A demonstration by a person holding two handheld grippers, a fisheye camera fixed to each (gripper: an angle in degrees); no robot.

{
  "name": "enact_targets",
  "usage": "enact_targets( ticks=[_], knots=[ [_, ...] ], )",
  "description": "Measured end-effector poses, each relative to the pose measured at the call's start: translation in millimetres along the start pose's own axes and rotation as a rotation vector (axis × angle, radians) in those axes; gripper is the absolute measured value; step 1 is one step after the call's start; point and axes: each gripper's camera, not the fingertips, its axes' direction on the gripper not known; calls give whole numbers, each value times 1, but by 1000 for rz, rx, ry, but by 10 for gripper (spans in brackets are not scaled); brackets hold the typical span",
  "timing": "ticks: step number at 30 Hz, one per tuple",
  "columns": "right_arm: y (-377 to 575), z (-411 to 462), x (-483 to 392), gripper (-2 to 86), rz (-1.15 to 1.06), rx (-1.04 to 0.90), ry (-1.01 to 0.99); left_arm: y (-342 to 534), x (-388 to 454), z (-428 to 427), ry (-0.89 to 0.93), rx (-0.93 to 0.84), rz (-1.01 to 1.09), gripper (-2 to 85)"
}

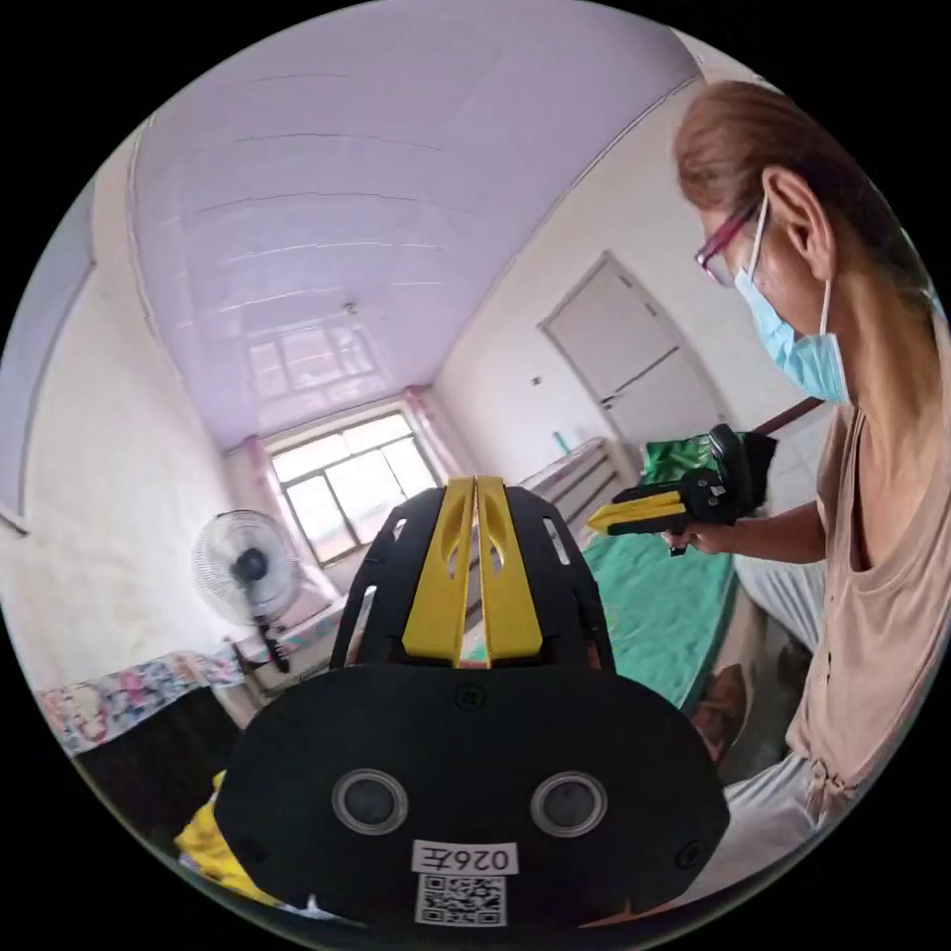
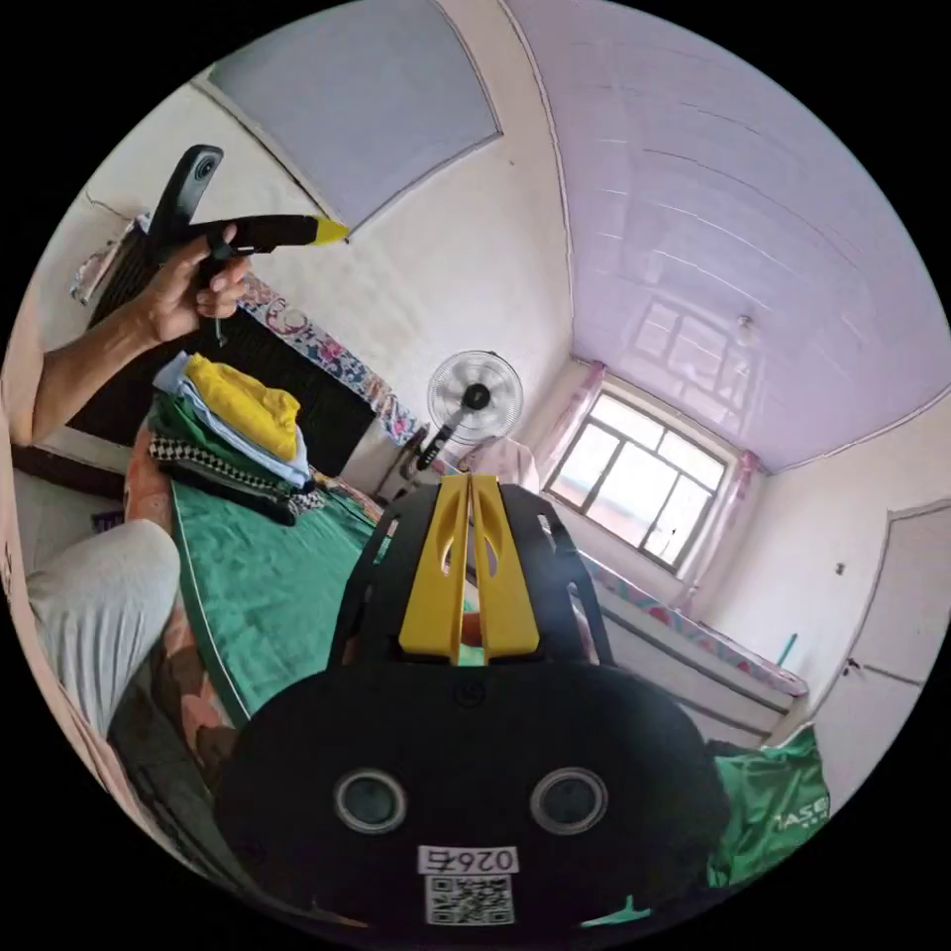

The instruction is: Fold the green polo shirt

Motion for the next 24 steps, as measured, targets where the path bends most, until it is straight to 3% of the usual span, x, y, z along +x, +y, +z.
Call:
enact_targets(
  ticks=[6,12,18,24],
  knots=[
    [139,-173,148,-9,163,-273,366,-33,30,211,553,-6,-279,-9],
    [279,-309,325,-1,363,-563,635,-109,92,436,886,-212,-287,5],
    [419,-416,495,80,722,-667,638,-215,153,635,1114,-352,-258,127],
    [523,-476,545,89,860,-711,696,-318,247,726,1204,-410,-41,170]
  ],
)
